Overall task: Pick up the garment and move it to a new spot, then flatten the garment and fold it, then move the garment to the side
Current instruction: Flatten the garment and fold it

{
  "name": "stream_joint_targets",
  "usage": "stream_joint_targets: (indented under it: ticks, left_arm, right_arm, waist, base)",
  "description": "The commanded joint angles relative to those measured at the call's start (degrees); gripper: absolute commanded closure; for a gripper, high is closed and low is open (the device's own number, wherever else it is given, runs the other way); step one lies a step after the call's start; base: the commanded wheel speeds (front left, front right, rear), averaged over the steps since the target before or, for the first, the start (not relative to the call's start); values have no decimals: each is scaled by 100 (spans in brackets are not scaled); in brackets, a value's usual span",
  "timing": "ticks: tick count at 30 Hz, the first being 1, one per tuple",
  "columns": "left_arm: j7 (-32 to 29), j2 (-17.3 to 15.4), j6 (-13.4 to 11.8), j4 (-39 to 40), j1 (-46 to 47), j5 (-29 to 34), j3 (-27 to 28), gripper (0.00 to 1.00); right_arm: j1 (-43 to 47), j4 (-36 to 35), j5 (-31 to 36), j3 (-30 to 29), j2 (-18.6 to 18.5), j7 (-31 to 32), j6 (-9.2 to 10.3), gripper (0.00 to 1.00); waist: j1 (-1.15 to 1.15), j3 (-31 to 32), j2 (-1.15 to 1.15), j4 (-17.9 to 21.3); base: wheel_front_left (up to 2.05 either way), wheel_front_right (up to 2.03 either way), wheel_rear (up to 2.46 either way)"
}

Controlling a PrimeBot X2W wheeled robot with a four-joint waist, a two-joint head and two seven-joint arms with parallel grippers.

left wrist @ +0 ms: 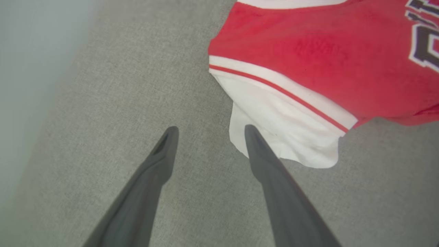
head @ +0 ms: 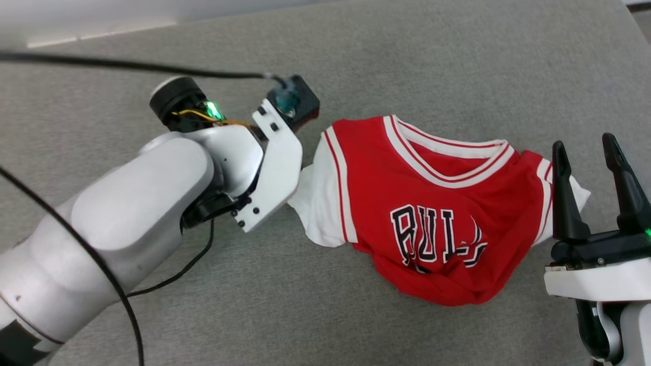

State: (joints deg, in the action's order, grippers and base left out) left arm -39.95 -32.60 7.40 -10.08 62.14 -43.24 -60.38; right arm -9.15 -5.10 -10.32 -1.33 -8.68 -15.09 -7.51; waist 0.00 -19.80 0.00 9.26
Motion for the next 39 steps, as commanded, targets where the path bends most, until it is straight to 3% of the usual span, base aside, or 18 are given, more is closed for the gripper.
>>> stream_joint_targets:
  ticks: [1,5,9,13,14,15,26,35,39]
  left_arm:
    - [-264,-94,-7,5,208,-255,-343,0]
    - [-628,-179,-7,-37,677,-717,-1033,0]
    - [-798,-98,-7,-235,794,-919,-1269,0]
    - [-1481,-86,-3,-75,346,-548,-1344,0]
    - [-1527,-109,7,-18,270,-498,-1358,67]
    - [-1572,-119,7,31,186,-489,-1376,100]
    - [-829,-410,-5,303,294,-398,-1301,100]
    - [-271,-1561,-5,-70,94,-940,-1300,100]
    - [-51,-1866,-16,-586,-135,-1209,-1250,100]
  right_arm:
    - [-114,-10,39,35,58,-10,4,0]
    - [-249,37,66,102,77,-10,4,0]
    - [-391,73,78,121,130,-11,4,0]
    - [-477,119,100,164,163,-10,4,0]
    - [-496,125,106,163,166,-11,4,0]
    - [-509,137,112,150,164,-11,4,0]
    - [-263,260,189,-19,137,-11,4,0]
    - [-9,307,228,-8,47,-11,3,0]
    - [-61,349,236,97,-19,-11,4,0]
  waist:
    - [0,-193,0,174]
    - [0,-403,0,322]
    - [0,-578,0,436]
    - [0,-659,0,523]
    - [0,-664,0,530]
    - [0,-661,0,527]
    - [0,-203,0,34]
    - [0,111,0,-482]
    - [0,90,0,-516]
  base:
    - [0,0,0]
    - [0,0,0]
    - [0,0,0]
    - [0,0,0]
    - [0,0,0]
    - [0,0,0]
    - [0,0,0]
    - [0,0,0]
    - [0,0,0]
